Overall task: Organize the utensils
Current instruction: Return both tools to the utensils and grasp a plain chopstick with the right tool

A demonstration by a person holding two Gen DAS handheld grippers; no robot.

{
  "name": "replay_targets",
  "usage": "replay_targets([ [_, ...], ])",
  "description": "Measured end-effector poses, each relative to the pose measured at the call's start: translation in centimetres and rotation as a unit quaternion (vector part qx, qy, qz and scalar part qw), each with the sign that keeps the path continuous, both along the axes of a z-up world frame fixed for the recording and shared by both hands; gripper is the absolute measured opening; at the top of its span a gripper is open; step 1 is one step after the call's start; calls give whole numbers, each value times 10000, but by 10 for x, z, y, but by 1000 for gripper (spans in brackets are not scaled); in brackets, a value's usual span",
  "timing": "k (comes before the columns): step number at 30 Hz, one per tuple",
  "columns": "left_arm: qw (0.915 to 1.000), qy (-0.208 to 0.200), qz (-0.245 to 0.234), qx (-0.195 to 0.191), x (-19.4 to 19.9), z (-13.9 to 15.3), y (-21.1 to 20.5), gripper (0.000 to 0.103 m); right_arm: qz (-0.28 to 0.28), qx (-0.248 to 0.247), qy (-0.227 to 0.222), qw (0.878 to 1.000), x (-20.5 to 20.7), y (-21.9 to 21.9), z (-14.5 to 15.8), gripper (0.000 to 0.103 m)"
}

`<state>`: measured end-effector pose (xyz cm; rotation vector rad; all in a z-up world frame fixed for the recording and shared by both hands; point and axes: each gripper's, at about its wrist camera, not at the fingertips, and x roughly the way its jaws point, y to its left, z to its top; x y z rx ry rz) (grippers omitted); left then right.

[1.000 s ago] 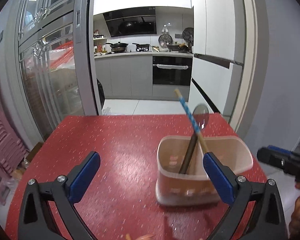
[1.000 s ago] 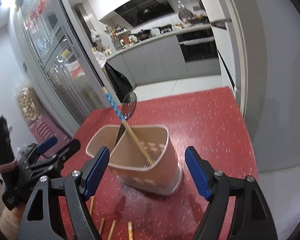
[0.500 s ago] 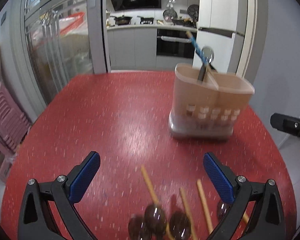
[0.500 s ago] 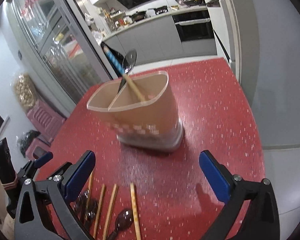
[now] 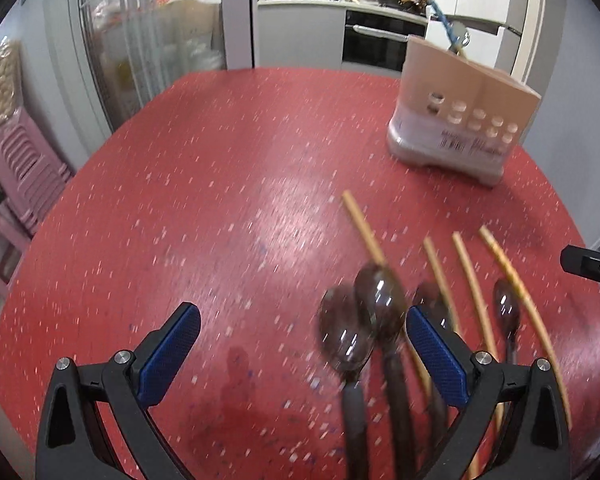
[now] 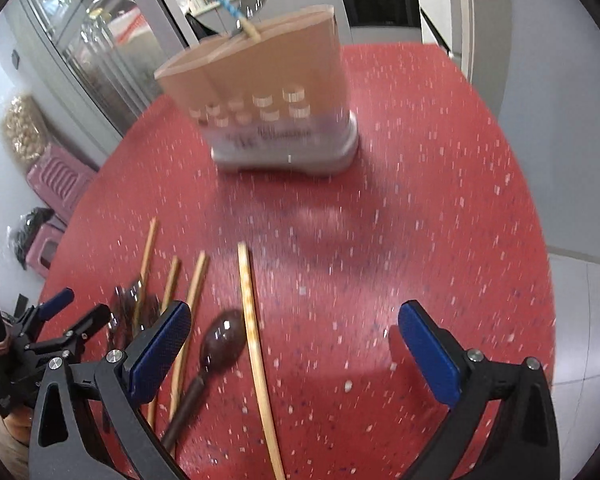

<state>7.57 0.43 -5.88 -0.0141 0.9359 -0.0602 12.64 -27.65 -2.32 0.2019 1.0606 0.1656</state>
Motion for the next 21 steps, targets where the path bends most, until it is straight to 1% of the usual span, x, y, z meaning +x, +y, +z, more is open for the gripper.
replay_targets([
  [5, 9999, 68, 74, 80, -15, -7, 9, 103, 10, -93, 159, 9998, -9, 0, -11, 103],
  [8, 9999, 101, 115, 35, -20, -9, 14, 103, 12, -119, 209, 9997, -12, 1, -14, 103],
  [16, 9997, 246, -62, 16, -26, -15, 13, 103, 137, -371, 228, 9990, -11, 20, -16, 102],
  [19, 9994, 330, -80, 65, -25, -20, 10, 103, 217, -502, 208, 9983, -6, 28, -15, 97],
  [21, 9992, 387, -59, 75, -23, -23, 8, 103, 296, -610, 250, 9974, 0, 35, -18, 88],
])
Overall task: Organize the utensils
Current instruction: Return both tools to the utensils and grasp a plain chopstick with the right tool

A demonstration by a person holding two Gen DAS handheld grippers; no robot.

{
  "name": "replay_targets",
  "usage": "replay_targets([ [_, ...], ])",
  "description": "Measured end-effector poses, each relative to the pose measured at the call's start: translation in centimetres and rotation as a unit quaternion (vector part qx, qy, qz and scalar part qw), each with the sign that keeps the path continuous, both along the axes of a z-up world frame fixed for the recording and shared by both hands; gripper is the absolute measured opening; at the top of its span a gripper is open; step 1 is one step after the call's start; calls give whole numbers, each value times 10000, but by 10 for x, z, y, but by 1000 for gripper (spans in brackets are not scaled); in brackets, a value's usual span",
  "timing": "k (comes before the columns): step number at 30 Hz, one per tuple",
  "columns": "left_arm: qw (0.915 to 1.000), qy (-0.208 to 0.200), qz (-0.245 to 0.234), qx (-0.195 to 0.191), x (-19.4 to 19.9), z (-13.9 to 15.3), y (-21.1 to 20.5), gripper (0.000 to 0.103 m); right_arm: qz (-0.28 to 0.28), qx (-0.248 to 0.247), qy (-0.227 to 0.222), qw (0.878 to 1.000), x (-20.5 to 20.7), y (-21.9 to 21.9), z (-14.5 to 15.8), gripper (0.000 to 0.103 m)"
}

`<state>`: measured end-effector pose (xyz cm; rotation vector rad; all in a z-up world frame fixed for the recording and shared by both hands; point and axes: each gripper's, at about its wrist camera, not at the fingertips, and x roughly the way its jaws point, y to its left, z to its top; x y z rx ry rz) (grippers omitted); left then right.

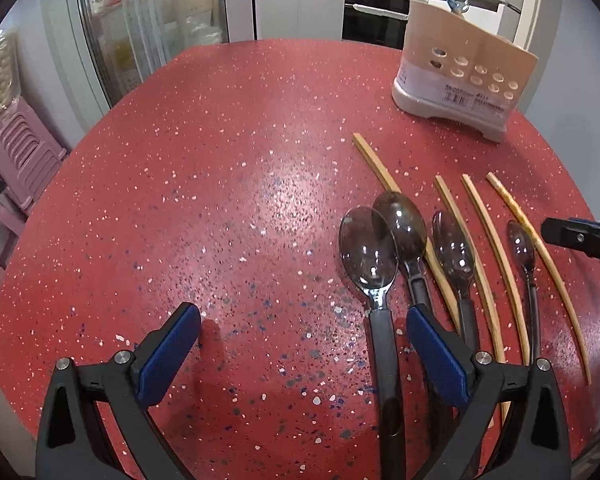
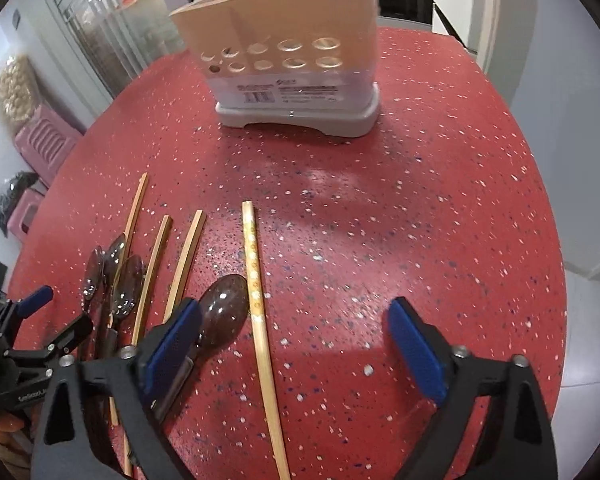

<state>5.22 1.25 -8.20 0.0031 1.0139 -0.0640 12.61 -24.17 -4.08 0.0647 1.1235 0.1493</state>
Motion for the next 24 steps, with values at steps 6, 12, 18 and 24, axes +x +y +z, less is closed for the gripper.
replay_targets([
  [6, 10000, 30, 82, -20, -3, -4, 5, 103, 18, -110, 62, 9999, 6, 4, -3, 72],
  [12, 10000, 46, 9, 12, -4, -6, 5, 103, 122, -300, 152, 9994, -5, 1, -5, 66],
  [18, 9999, 15, -100, 12, -5, -3, -3, 103, 295, -846, 73, 9960, -12, 11, -9, 59],
  [24, 9995, 45, -311, 48, -3, 4, -19, 91, 436, -851, 153, 9953, -4, 18, -8, 54],
])
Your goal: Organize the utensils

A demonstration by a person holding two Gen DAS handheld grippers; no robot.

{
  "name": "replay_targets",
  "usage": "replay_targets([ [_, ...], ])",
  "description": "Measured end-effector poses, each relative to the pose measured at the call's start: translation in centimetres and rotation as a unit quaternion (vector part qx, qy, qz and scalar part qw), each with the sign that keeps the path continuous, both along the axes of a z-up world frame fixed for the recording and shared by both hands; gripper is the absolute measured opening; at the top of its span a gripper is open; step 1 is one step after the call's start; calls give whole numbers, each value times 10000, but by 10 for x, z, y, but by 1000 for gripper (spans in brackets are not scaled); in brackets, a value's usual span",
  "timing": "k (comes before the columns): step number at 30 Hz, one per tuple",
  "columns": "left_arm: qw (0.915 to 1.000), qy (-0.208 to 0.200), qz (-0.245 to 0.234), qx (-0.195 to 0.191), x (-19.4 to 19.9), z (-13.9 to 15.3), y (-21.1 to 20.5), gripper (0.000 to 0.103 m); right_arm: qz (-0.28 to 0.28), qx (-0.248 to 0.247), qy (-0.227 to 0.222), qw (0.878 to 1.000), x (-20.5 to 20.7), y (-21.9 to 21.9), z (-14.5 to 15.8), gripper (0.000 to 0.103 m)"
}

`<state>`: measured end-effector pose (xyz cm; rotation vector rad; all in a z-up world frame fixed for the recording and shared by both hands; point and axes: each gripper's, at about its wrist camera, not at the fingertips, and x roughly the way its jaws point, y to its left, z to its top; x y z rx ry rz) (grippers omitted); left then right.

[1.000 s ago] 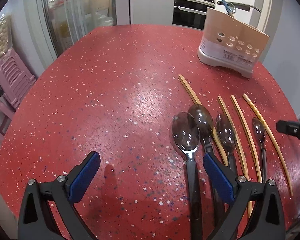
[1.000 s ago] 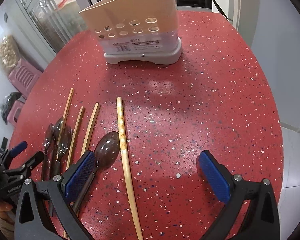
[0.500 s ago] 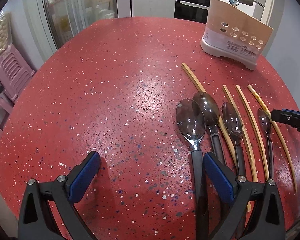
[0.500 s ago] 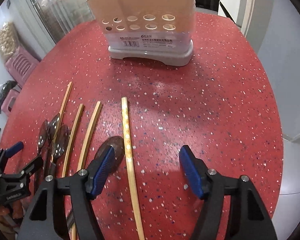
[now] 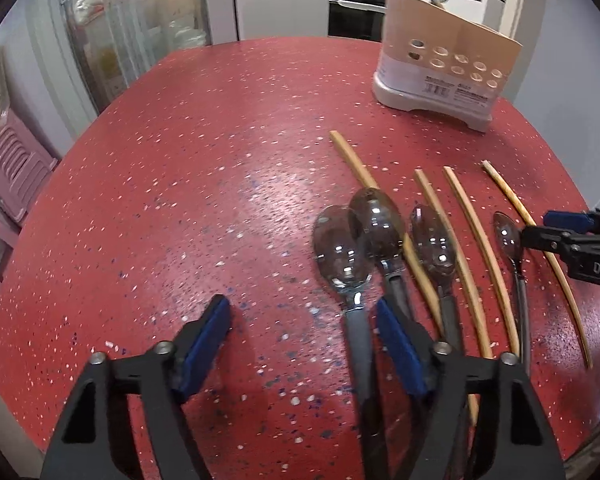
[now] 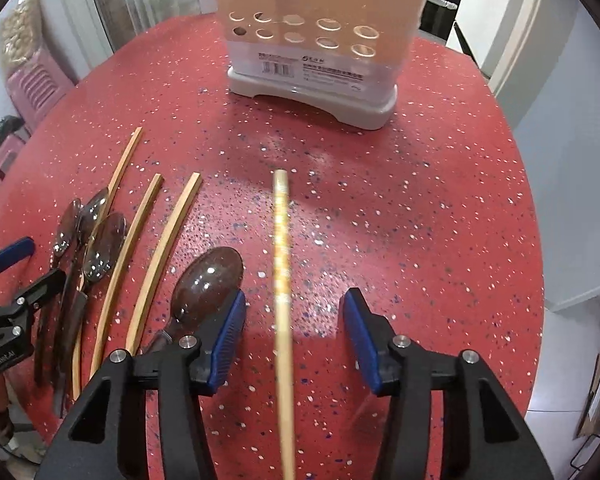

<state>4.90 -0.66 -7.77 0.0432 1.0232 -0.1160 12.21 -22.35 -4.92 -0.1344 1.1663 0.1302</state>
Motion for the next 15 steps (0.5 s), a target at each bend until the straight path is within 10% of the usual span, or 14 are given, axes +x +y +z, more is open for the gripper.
replay_targets([
  [5, 9997, 122, -227, 4, 3, 4, -8, 79, 178, 52, 70, 9998, 6, 6, 0, 37],
  [9, 9980, 175, -607, 36, 5, 8, -23, 38, 253, 69, 50, 9996, 6, 15, 4, 8],
  [15, 9980, 73, -506, -374, -2, 12, -19, 37, 102, 511, -24, 9986, 0, 4, 8, 8],
])
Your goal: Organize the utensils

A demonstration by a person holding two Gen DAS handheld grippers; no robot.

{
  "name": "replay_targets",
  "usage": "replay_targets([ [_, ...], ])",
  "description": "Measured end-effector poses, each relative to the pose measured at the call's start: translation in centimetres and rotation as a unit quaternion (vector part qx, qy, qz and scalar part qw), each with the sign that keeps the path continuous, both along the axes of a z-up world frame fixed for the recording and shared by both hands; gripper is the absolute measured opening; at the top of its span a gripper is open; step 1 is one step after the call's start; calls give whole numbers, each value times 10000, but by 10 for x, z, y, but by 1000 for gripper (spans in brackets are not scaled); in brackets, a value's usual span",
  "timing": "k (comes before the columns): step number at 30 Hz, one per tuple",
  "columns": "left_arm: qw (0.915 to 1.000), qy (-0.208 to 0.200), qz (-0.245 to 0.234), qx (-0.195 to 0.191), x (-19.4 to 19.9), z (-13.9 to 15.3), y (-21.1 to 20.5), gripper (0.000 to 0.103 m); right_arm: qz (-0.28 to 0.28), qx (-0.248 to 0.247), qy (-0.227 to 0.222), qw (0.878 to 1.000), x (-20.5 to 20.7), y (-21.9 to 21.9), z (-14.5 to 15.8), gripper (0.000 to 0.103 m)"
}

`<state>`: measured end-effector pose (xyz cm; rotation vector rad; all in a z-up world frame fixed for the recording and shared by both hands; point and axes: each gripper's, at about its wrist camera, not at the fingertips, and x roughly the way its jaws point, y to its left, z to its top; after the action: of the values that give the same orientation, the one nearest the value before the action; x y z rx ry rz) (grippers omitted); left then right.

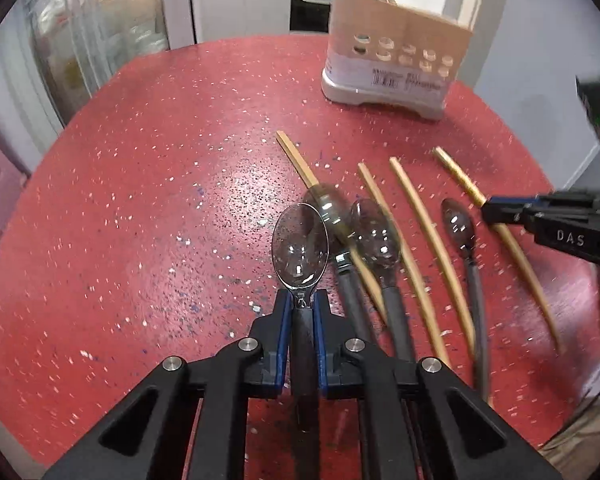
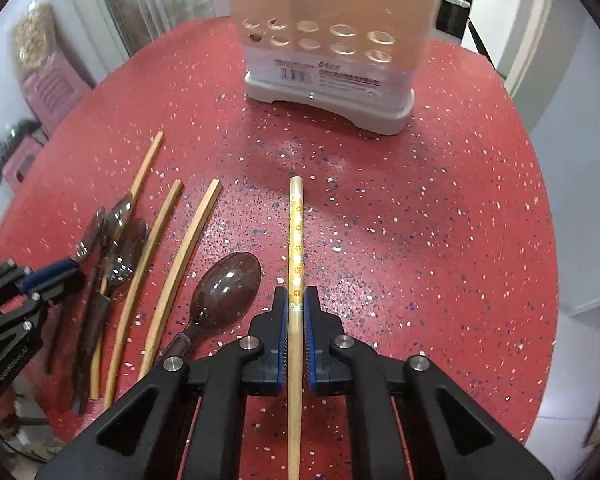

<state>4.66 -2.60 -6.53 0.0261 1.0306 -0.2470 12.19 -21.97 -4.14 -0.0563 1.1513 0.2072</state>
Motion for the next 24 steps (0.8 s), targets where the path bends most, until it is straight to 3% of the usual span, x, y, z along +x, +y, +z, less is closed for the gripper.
replay_targets([
  [12, 9956, -637, 385, -574, -4, 40, 19, 37, -150, 1139, -745, 9906, -10, -32, 46, 8],
  [24, 9883, -1199, 349, -879, 19, 95, 14, 37, -310, 1682, -1451, 9745, -1, -48, 96, 8],
])
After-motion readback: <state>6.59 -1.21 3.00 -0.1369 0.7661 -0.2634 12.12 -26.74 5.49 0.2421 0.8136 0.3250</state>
